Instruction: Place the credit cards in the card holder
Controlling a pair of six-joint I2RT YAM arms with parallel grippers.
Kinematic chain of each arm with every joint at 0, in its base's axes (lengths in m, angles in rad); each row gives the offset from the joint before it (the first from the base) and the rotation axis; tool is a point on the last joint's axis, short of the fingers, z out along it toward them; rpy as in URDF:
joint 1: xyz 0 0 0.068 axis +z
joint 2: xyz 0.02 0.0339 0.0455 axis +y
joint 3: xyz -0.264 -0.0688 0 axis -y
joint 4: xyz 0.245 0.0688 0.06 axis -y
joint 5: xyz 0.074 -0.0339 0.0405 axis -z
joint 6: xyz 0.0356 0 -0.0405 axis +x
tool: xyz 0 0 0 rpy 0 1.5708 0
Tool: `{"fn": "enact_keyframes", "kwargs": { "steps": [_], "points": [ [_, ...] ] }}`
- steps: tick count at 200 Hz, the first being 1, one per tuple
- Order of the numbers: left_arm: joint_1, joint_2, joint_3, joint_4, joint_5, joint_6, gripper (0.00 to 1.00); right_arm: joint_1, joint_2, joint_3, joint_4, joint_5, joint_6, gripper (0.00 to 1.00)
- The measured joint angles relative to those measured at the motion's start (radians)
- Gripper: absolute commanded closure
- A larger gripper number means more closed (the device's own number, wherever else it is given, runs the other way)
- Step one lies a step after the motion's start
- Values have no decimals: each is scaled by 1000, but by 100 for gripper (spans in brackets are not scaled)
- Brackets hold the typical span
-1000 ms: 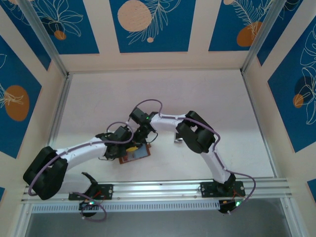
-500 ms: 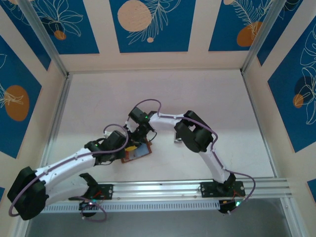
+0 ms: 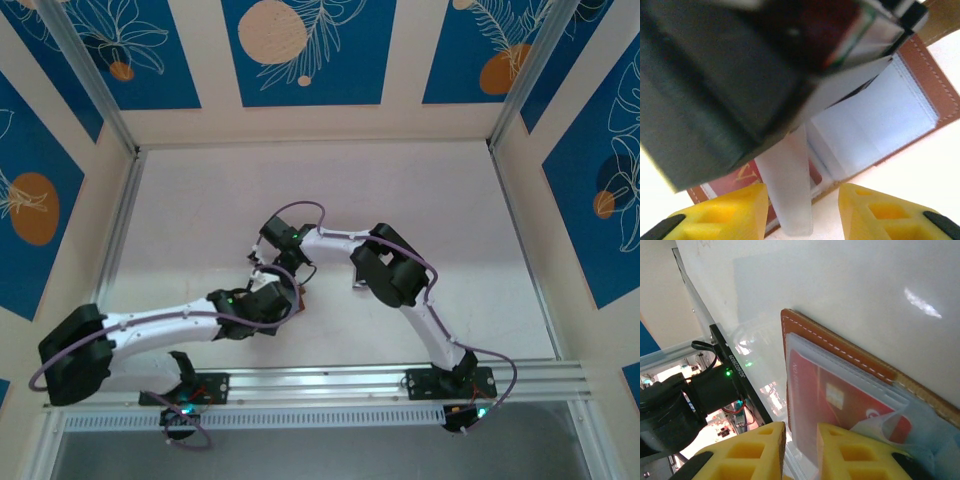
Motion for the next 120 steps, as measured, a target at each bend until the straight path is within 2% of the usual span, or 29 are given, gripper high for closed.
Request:
{"fn": "enact_keyframes", "kwargs": {
  "steps": [67, 120],
  "points": [
    [-58, 112, 34, 3, -158, -66, 59, -4, 2, 0, 2, -7, 0, 76],
    [-142, 94, -26, 11, -214, -99, 59, -6, 6, 7, -7, -16, -3, 76]
  ]
}}
